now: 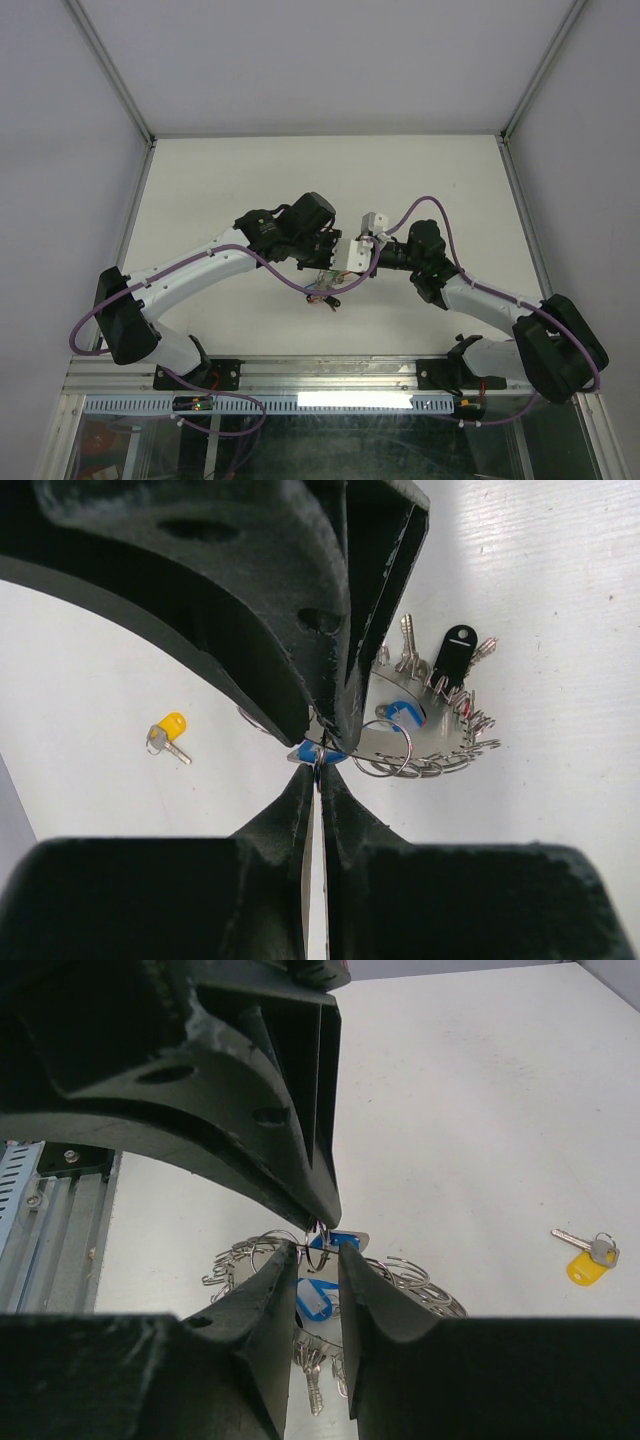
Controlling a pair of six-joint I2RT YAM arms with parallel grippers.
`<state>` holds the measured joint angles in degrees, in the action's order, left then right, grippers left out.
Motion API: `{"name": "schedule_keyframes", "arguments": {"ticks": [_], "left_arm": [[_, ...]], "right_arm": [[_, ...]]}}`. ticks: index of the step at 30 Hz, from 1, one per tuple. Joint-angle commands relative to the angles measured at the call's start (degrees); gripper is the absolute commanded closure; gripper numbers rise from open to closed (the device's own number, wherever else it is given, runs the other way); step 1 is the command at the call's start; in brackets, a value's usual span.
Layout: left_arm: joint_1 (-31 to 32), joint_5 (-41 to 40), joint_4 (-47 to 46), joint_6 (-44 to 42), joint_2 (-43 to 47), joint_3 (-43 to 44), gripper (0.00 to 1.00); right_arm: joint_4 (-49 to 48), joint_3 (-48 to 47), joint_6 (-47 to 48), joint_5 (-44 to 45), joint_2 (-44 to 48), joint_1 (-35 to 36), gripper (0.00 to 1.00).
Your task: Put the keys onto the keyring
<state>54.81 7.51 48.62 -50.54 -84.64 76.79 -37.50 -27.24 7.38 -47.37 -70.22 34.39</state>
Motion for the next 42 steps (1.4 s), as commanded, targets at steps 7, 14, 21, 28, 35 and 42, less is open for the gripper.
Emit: {"name": "schedule_keyframes", "arguments": {"ticks": [7, 14, 21, 28, 35, 42], "left_arm": [[0.7, 1.0, -3.3, 0.4, 0.2, 3.8, 1.0], [0.8, 1.3, -3.7, 1.0, 0.2, 4.0, 1.0], [0.7, 1.7, -4.1, 1.3, 0.4, 4.0, 1.0], [0.7, 1.9, -4.9, 1.6, 0.9, 3.4, 1.0], [0.7, 0.9, -8.0, 2.8, 2.6, 0.7, 0.91], [0.6, 0.8, -13.0, 4.1, 7.9, -3.6, 0.63]], "right_arm": [[-4.0, -1.3, 0.3, 0.3, -1.3, 0.8, 0.76], [-5.0, -1.2, 0.2, 0.1, -2.3, 1.1, 0.77], [-7.0, -0.7, -0.9, -0.3, -3.2, 1.1, 0.85], [-7.5, 0.3, 0.0, -0.2, -2.5, 1.1, 1.0], [-10.8, 2.3, -1.0, 0.9, -0.8, 1.0, 1.0], [-17.8, 5.3, -4.1, 1.1, -0.5, -0.1, 1.0]]}}
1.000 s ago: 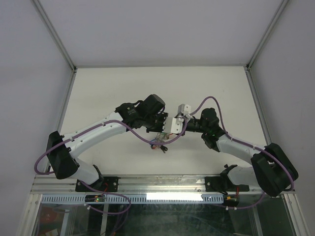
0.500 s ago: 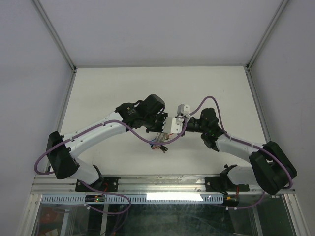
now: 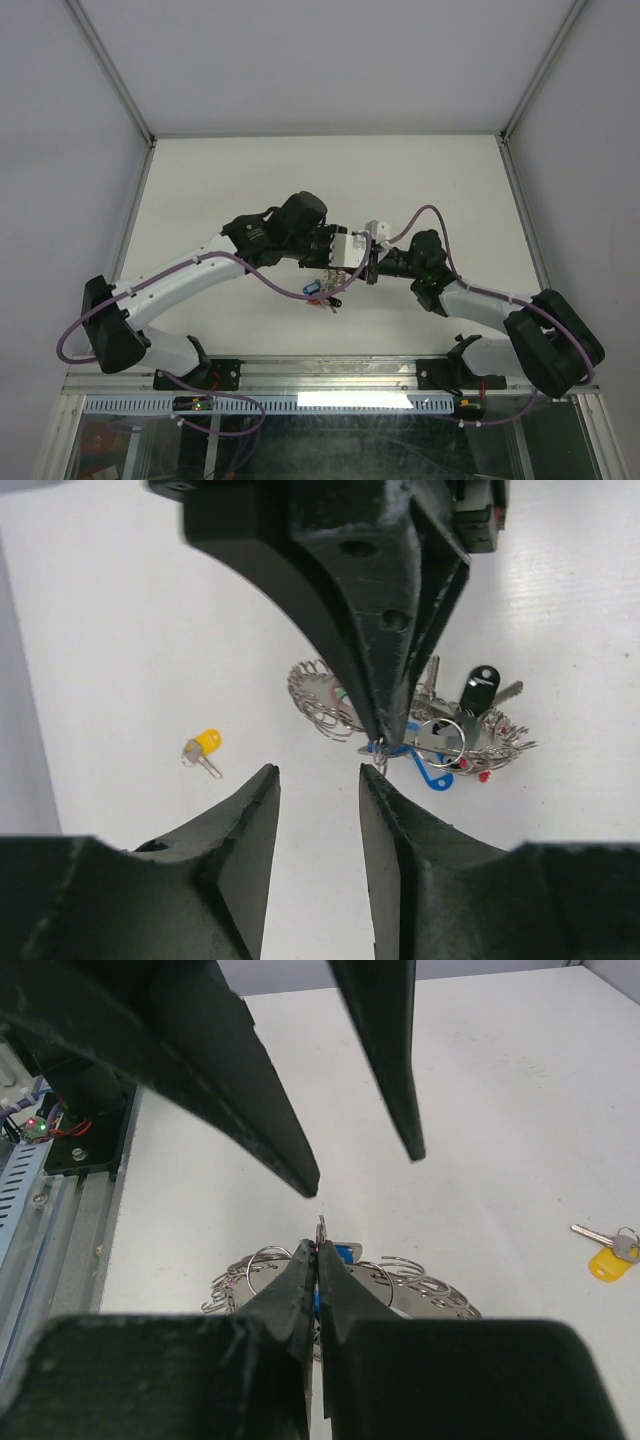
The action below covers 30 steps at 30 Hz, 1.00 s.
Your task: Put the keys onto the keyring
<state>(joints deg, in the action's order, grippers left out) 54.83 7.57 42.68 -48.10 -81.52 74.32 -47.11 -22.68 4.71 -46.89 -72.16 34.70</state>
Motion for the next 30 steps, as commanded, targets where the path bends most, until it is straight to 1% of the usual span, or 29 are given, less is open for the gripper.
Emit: {"name": "schedule_keyframes", "arguments": {"ticks": [1, 5, 9, 13, 17, 21, 25, 27, 30], "left_arm": [[0.5, 0.7, -7.5, 1.9, 5.3, -1.7, 0.6], [-0.4, 2.7, -9.7, 3.4, 7.1, -4.4, 0.56], [-2.5, 9.0, -14.7, 6.2, 10.0, -8.7, 0.55], [-4.6, 14.8, -23.2, 9.5, 13.3, -15.2, 0.55], [-7.5, 19.0, -33.4, 13.0, 16.8, -22.0, 0.56], [-9.2, 21.9, -46.4, 17.6, 19.9, -29.4, 0.56], [-9.7, 23.2, -59.3, 21.5, 21.0, -35.5, 0.59], [-10.1, 25.0, -62.2, 22.6, 20.9, -37.0, 0.6], [-10.3, 28.2, -63.4, 22.6, 19.8, -37.6, 0.6]], "right_arm": [[-9.2, 1.2, -1.8, 0.6, 1.5, -0.5, 1.0], [-14.3, 3.2, -3.6, 0.7, 1.7, -1.7, 1.0], [-21.1, 5.5, -6.1, 0.7, 1.2, -3.3, 1.0], [-31.6, 8.2, -9.1, 0.0, -0.1, -4.6, 1.0], [-39.5, 10.5, -10.9, -1.8, -0.9, -5.9, 1.0], [-46.0, 11.6, -13.0, -4.6, -1.7, -7.2, 1.0], [-46.8, 11.7, -13.8, -6.1, -1.4, -8.1, 1.0], [-46.8, 11.8, -13.8, -6.5, -1.0, -8.6, 1.0], [-46.8, 12.0, -14.2, -7.4, -0.6, -9.4, 1.0]]}}
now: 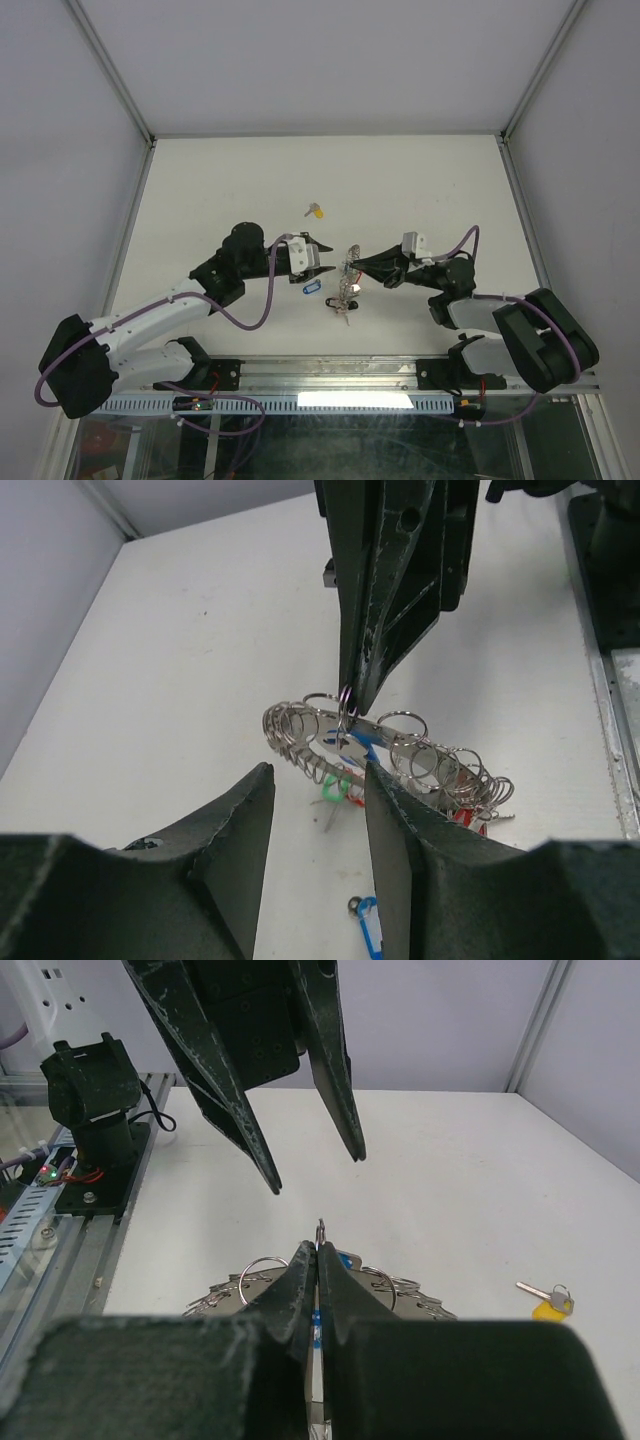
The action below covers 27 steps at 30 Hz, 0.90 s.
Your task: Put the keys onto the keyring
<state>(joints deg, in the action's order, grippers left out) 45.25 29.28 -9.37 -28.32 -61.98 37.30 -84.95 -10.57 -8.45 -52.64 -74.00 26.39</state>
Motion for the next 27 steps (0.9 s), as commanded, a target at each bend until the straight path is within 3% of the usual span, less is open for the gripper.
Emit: {"name": "schedule_keyframes", "arguments": {"ticks": [1, 8, 27], "left_arm": [[-0.8, 7.1, -11.5, 2.7, -0.3, -0.5, 0.6], [-1.5, 10.8, -9.0, 0.4, -3.6, 1.8, 0.7], [-1.6, 13.6, -4.1, -3.7, -9.1, 6.4, 0.72]], "right_arm": [[-8.9, -0.2, -1.1, -2.0, 1.2, -1.2, 1.0], [-8.9, -0.5, -1.4, -3.1, 1.3, -2.0, 1.0], [-8.9, -1.1, -2.3, -4.8, 1.7, -2.2, 1.0]]}}
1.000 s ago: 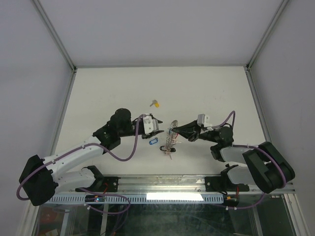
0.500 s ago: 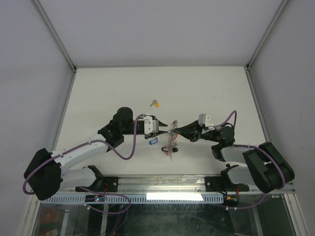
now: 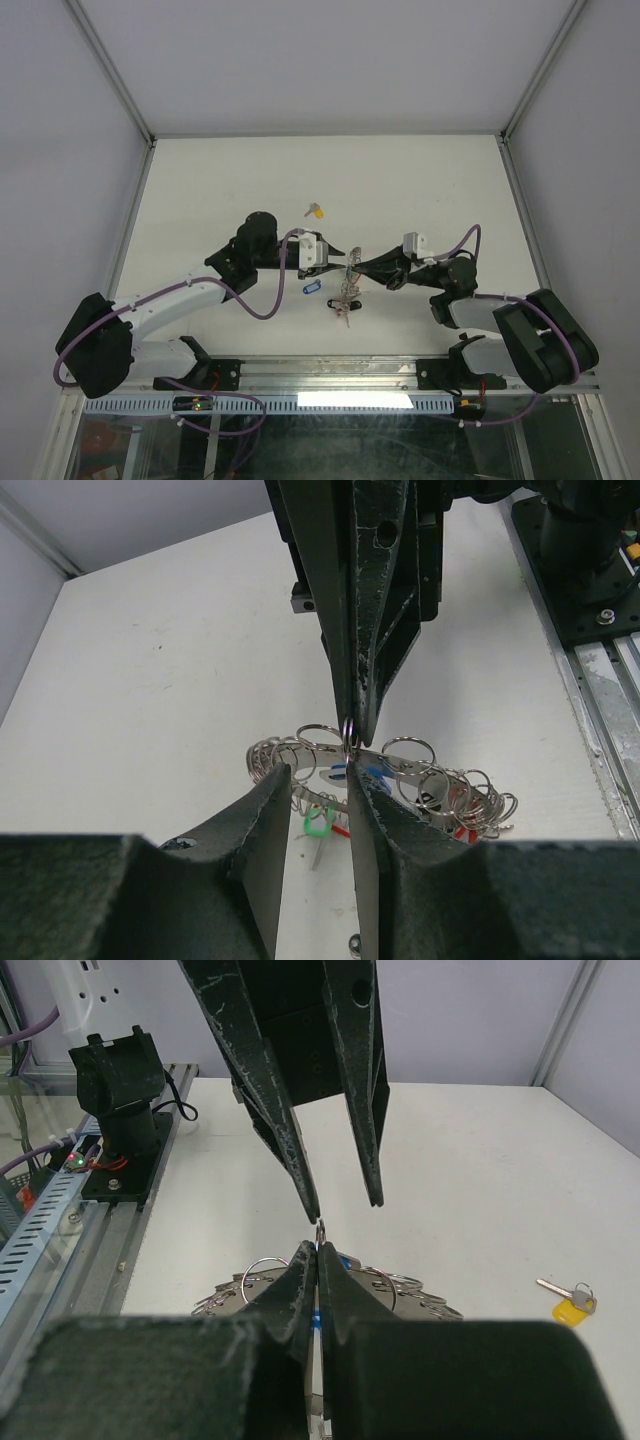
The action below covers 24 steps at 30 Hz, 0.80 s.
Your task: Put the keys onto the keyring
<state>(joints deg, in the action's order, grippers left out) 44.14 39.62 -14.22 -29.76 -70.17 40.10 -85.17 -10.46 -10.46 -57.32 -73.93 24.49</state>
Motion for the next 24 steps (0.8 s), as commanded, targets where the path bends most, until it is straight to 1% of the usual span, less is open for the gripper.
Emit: {"name": "schedule_keyframes", "arguments": {"ticks": [1, 8, 18, 24], "left_arm": [[-0.5, 3.9, 1.5, -2.7, -1.2, 3.9, 0.73], [-0.5, 5.6, 3.8, -3.7, -1.6, 4.2, 0.74], [-0.5, 5.9, 6.3, -5.4, -2.5, 5.4, 0.81], [-0.5, 6.1, 6.3, -5.2, -2.9, 6.0, 0.8]], "right_arm": [[-8.7, -1.2, -0.3, -0.1, 1.8, -0.3, 1.0], [-8.7, -1.4, -0.3, -0.2, 1.8, -0.3, 1.0], [-8.8, -1.6, -0.4, -0.2, 1.7, -0.3, 1.0], [-8.8, -1.6, -0.5, -0.3, 1.6, -0.2, 1.0]]}}
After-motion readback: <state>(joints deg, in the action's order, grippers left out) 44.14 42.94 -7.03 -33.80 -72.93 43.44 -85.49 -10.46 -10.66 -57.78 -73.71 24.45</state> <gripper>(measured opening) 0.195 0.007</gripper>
